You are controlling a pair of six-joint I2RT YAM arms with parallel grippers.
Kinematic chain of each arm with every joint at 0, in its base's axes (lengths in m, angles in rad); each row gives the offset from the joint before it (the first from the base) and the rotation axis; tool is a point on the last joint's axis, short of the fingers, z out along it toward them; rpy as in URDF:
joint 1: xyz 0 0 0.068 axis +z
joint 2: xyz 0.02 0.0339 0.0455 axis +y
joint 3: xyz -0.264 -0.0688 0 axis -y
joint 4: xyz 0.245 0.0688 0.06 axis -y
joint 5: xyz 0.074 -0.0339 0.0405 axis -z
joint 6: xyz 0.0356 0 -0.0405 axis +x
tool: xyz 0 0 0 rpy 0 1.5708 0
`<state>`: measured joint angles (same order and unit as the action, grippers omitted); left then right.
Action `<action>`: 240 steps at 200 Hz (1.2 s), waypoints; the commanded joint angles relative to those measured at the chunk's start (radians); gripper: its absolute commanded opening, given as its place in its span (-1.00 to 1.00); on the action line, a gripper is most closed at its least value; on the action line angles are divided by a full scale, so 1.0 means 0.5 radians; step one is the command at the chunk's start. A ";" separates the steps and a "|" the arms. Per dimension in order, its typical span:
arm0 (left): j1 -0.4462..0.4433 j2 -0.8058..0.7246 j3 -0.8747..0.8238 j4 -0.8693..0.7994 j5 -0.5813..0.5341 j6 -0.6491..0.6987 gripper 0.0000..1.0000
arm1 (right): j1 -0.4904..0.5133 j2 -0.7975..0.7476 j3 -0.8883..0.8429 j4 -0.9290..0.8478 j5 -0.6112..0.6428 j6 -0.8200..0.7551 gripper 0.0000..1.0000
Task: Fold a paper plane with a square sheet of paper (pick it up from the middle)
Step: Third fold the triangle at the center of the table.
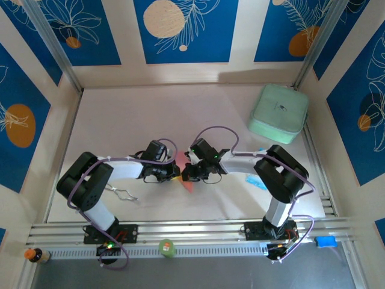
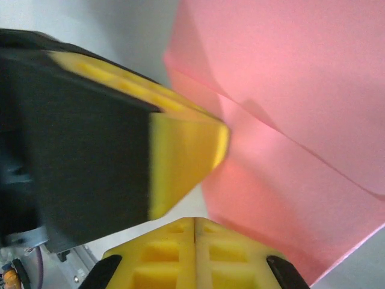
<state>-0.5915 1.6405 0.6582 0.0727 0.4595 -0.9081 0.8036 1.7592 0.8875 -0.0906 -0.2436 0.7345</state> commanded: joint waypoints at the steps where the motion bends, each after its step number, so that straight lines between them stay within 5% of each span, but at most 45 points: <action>1: 0.000 0.084 -0.007 -0.105 -0.103 0.043 -1.00 | -0.008 0.043 -0.074 -0.053 -0.024 0.040 -0.97; 46: -0.003 0.032 0.006 -0.072 -0.085 0.031 -1.00 | -0.015 0.023 -0.259 -0.056 0.035 0.045 -1.00; 84: -0.007 -0.069 0.075 -0.084 -0.091 0.023 -0.79 | -0.024 -0.002 -0.283 -0.037 0.061 0.047 -1.00; 126: -0.057 -0.180 0.051 -0.105 -0.080 -0.026 -1.00 | -0.024 0.000 -0.305 0.012 0.082 0.073 -1.00; 177: -0.179 -0.067 0.061 -0.054 -0.057 -0.074 -1.00 | -0.023 0.004 -0.336 0.047 0.085 0.104 -1.00; 240: -0.088 0.103 0.035 -0.080 -0.176 -0.044 -1.00 | -0.021 0.001 -0.346 0.012 0.106 0.095 -1.00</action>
<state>-0.6647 1.6485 0.6945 0.0380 0.3996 -0.9348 0.7933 1.7370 0.7601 0.0387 -0.2550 0.7788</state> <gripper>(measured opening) 0.064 0.049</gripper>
